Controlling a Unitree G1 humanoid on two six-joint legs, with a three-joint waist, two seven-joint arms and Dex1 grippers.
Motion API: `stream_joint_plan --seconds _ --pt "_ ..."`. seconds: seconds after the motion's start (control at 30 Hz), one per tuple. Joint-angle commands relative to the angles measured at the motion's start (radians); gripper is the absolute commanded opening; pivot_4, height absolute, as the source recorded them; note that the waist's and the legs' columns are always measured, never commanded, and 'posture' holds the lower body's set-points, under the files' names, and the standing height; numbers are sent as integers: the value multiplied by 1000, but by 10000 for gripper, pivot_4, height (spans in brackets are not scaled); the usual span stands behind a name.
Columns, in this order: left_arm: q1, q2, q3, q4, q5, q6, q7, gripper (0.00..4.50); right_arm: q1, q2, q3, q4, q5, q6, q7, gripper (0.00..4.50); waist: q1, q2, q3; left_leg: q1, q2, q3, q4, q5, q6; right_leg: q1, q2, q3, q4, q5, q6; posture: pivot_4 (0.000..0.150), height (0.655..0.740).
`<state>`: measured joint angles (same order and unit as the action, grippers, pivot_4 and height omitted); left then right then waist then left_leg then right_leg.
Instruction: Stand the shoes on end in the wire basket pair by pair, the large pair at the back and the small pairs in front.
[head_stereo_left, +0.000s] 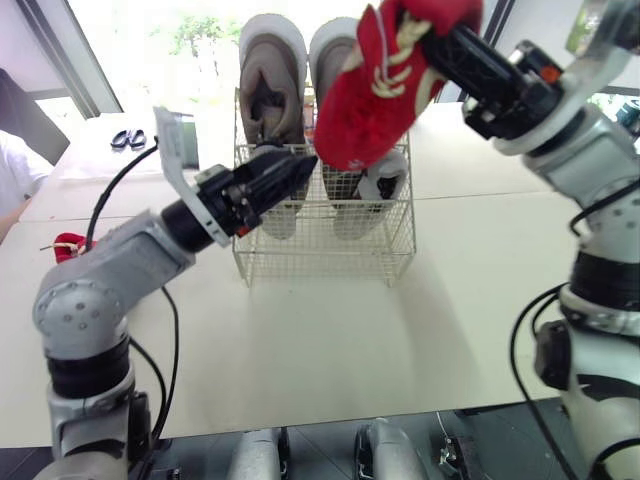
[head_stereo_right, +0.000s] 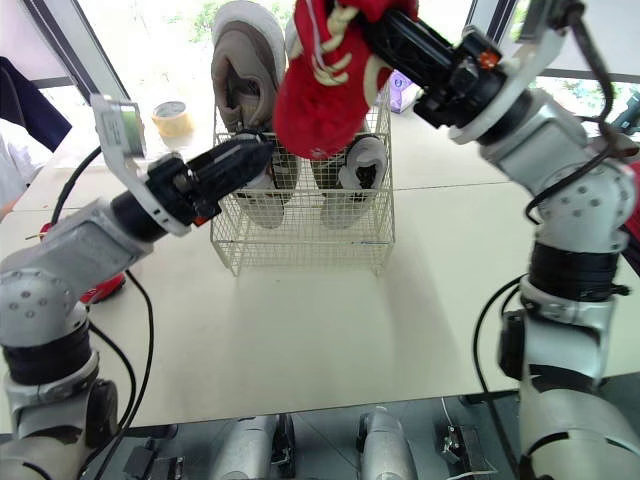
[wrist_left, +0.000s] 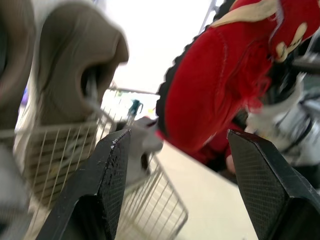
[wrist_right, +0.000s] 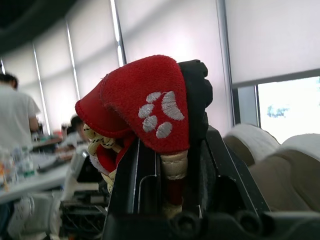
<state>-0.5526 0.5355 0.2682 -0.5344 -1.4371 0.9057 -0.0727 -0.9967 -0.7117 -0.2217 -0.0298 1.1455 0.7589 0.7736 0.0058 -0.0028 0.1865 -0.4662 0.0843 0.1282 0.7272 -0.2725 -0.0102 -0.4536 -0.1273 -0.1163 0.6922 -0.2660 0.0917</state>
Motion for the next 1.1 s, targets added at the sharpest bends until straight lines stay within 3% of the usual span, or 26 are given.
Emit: stream_joint_plan --seconds 0.03,0.23,0.43,0.63,0.73,0.9,0.93,1.1 --pt "46 -13 31 -64 -67 -67 103 31092 2 -50 74 18 -132 -46 176 6722 -2 0 0 1 0 0 0 0 0 0 0 0 0 0 0 1500 6797" --pt "183 33 39 -134 -123 -111 177 31092 67 -24 166 60 -321 -171 315 6722 2 0 0 3 0 0 -2 1 -2 3 0 0 -2 0 0 1500 6797" --pt "286 146 73 -113 -142 -105 96 31092 139 1 227 80 -498 -314 362 6722 9 0 0 3 0 1 -2 1 -2 3 0 0 -3 0 0 1500 6797" --pt "286 255 92 -49 -137 -90 4 31092 211 20 225 127 -550 -351 407 6722 7 0 0 3 0 1 -2 1 -2 4 0 -1 -4 0 0 1500 6797" --pt "269 268 93 -31 -164 -103 7 31438 214 19 211 144 -565 -352 411 17559 6 0 0 3 0 1 -2 1 -2 4 0 -1 -4 0 0 1500 6797" --pt "231 280 99 -17 -219 -113 23 31438 214 0 179 140 -572 -319 391 41648 6 0 0 3 0 1 -3 1 -2 4 0 -1 -4 0 0 1500 6797" --pt "231 281 100 -16 -222 -115 24 31438 221 -8 172 131 -573 -307 381 44211 5 0 0 3 0 1 -3 1 -2 4 0 -1 -4 0 0 1500 6797" --pt "250 281 103 -19 -204 -117 8 31438 281 -70 102 24 -522 -193 332 44211 8 0 0 3 0 1 -3 1 -2 4 0 -1 -4 0 0 1500 6797"
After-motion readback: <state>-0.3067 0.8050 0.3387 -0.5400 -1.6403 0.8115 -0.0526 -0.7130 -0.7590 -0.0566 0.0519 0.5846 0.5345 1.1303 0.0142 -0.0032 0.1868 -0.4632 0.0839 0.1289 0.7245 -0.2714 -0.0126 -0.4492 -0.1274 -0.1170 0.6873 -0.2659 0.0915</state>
